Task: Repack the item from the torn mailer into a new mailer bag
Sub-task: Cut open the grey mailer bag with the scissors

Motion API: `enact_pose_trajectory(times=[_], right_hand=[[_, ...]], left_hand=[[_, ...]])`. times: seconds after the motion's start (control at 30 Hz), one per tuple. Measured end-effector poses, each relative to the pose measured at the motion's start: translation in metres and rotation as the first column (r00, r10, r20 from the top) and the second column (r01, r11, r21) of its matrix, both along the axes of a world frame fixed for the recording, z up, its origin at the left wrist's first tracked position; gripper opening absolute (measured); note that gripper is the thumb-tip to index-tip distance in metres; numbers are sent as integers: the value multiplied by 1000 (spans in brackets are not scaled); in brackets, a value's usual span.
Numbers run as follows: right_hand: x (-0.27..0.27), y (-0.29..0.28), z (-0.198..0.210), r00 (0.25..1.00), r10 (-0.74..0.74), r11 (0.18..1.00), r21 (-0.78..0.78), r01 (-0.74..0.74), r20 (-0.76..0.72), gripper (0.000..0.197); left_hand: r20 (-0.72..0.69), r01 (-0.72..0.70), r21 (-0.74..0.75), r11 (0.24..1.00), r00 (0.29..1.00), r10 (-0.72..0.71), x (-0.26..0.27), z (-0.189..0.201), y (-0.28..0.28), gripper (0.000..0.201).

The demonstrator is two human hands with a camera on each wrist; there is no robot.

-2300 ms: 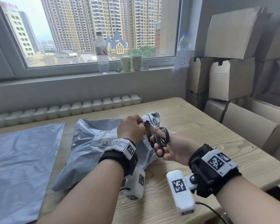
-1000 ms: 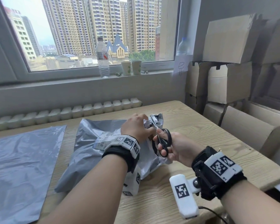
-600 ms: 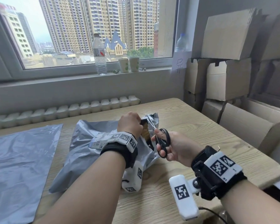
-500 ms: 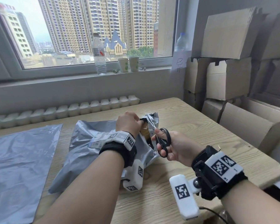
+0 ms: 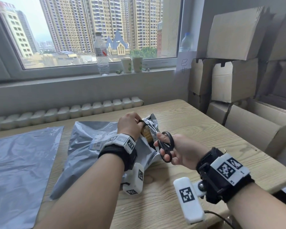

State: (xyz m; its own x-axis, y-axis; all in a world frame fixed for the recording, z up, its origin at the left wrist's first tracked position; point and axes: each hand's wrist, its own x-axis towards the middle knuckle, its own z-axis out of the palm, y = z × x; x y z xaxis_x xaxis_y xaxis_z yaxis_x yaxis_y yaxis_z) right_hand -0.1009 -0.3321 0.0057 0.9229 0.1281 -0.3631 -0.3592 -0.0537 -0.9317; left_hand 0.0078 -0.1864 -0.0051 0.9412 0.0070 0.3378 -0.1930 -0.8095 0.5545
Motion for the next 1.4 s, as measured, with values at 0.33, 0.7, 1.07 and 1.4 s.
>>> enact_pose_trajectory(times=[0.33, 0.7, 1.07, 1.4], right_hand=[[2, 10, 12, 1000, 26, 1000, 8, -26, -1, 36], [0, 17, 16, 999, 32, 999, -17, -32, -8, 40], [1, 18, 21, 999, 34, 999, -27, -35, -18, 39], [4, 21, 21, 1000, -16, 1000, 12, 16, 20, 36]], left_hand=[[119, -4, -130, 992, 993, 19, -6, 1, 7, 8], [125, 50, -156, 986, 992, -31, -15, 4, 18, 5], [109, 59, -192, 980, 993, -39, -22, 9, 18, 6], [93, 125, -185, 975, 990, -110, -30, 13, 12, 6]])
